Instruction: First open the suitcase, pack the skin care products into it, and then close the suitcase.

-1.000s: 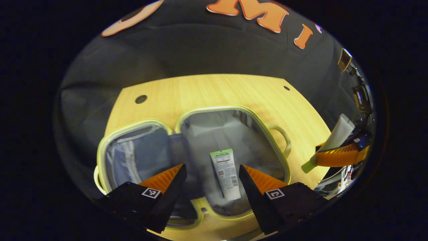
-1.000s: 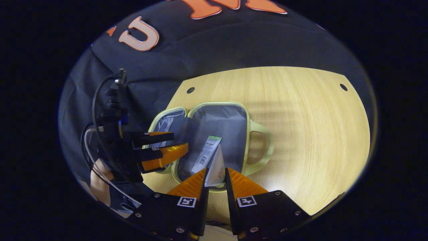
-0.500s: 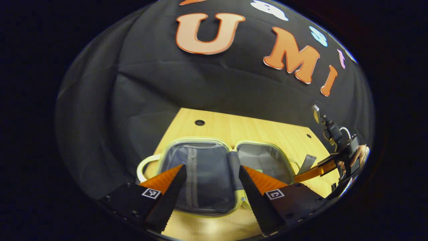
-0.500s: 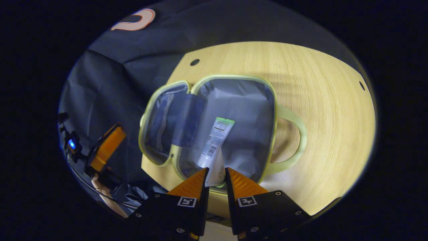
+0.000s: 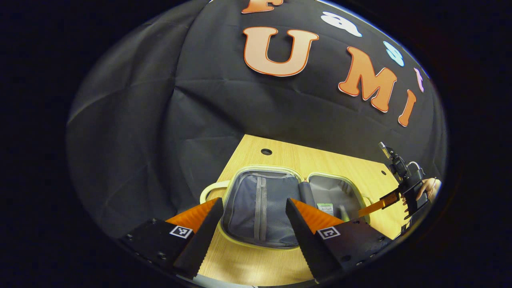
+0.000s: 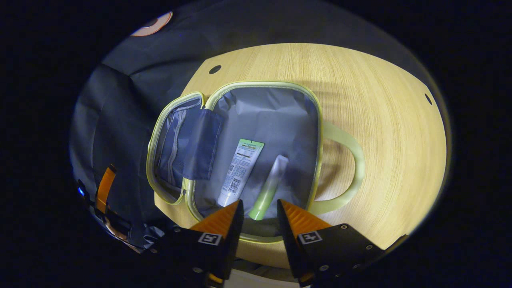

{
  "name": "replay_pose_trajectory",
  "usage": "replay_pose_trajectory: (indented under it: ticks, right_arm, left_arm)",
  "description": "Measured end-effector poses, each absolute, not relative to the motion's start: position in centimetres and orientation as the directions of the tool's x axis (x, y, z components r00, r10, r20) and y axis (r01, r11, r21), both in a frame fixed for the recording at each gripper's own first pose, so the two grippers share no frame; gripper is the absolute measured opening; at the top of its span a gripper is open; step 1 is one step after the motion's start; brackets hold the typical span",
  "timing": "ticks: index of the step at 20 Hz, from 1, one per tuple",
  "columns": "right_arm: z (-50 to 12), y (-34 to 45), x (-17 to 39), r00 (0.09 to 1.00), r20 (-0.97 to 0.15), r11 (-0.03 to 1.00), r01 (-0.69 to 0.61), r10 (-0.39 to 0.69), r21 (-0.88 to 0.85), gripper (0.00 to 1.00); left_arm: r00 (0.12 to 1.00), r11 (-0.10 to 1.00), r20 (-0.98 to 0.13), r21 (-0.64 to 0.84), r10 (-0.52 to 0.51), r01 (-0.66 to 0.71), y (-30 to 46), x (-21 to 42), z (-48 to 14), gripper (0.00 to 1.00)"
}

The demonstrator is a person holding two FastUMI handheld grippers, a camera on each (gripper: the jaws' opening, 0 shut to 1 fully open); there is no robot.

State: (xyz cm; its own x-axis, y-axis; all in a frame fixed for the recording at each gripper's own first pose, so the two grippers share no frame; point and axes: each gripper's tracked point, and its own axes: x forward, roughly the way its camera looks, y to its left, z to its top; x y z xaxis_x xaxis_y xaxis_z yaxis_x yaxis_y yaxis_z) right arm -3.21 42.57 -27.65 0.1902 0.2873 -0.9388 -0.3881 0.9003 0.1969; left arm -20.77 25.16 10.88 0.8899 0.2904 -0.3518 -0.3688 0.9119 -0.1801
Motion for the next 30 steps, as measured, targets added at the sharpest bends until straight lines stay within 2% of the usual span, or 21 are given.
replay_pose_trajectory:
  ticks: [1,2,3,4,5,11,13,18,21,22,25,27,28,29,30]
  right_arm:
    - [-27.4,42.4,-3.0,0.207,-0.934,0.899,-0.394,0.29,0.191,0.79]
    - [-27.0,42.4,-3.0,0.223,-0.928,0.896,-0.401,0.297,0.191,0.8]
    - [-26.4,42.5,-2.9,0.244,-0.919,0.893,-0.407,0.31,0.193,0.9]
    - [-25.9,42.6,-2.7,0.264,-0.908,0.889,-0.411,0.326,0.199,0.94]
    - [-25.3,42.8,-2.7,0.281,-0.897,0.887,-0.413,0.342,0.209,0.95]
    - [-22.5,43.9,-3.7,0.325,-0.862,0.886,-0.389,0.388,0.251,0.96]
    - [-22.0,44.4,-4.2,0.326,-0.857,0.888,-0.369,0.399,0.273,0.96]
    - [-21.3,44.2,-4.7,0.344,-0.852,0.902,-0.325,0.394,0.285,0.96]
    - [-21.5,43.8,-5.0,0.343,-0.858,0.912,-0.287,0.382,0.292,0.96]
    - [-21.5,43.7,-5.1,0.34,-0.86,0.915,-0.277,0.38,0.295,0.96]
    - [-21.8,43.0,-5.2,0.335,-0.868,0.923,-0.249,0.367,0.295,0.96]
    - [-22.1,42.4,-5.0,0.339,-0.872,0.93,-0.229,0.353,0.288,0.96]
    - [-22.2,42.2,-5.1,0.341,-0.873,0.932,-0.221,0.348,0.286,0.96]
    - [-22.2,42.0,-5.1,0.339,-0.875,0.934,-0.216,0.345,0.284,0.96]
    - [-22.3,41.7,-5.2,0.337,-0.877,0.935,-0.212,0.342,0.283,0.96]
  left_arm:
    - [0.889,0.911,-0.355,-0.183,0.288,-0.368,25.4,-20.3,10.4,0.97]
    - [0.888,0.91,-0.358,-0.188,0.287,-0.37,25.8,-19.9,9.7,0.99]
    - [0.889,0.908,-0.359,-0.196,0.284,-0.369,26.3,-19.5,9.3,0.97]
    - [0.89,0.907,-0.361,-0.208,0.277,-0.367,27.0,-19.3,8.6,0.97]
    - [0.891,0.902,-0.363,-0.225,0.273,-0.368,27.8,-19.0,7.9,0.99]
    - [0.885,0.837,-0.401,-0.377,0.238,-0.396,34.1,-17.5,3.7,0.97]
    - [0.89,0.802,-0.417,-0.459,0.187,-0.383,35.9,-17.0,2.0,0.97]
    - [0.929,0.581,-0.354,-0.734,0.112,-0.35,40.2,-14.5,-1.5,0.98]
    - [0.946,0.439,-0.319,-0.842,0.061,-0.313,41.3,-12.7,-3.3,0.97]
    - [0.946,0.423,-0.32,-0.852,0.046,-0.309,41.3,-12.1,-4.1,1.0]
    - [0.951,0.386,-0.309,-0.88,-0.018,-0.278,40.8,-10.6,-5.3,0.97]
    - [0.962,0.352,-0.27,-0.905,-0.036,-0.241,40.5,-9.8,-5.0,0.93]
    - [0.961,0.35,-0.274,-0.904,-0.031,-0.246,40.7,-9.5,-5.3,0.92]
    - [0.954,0.351,-0.301,-0.895,-0.019,-0.275,40.9,-9.4,-5.9,0.87]
    - [0.941,0.353,-0.338,-0.881,-0.005,-0.315,41.1,-9.3,-6.7,0.65]
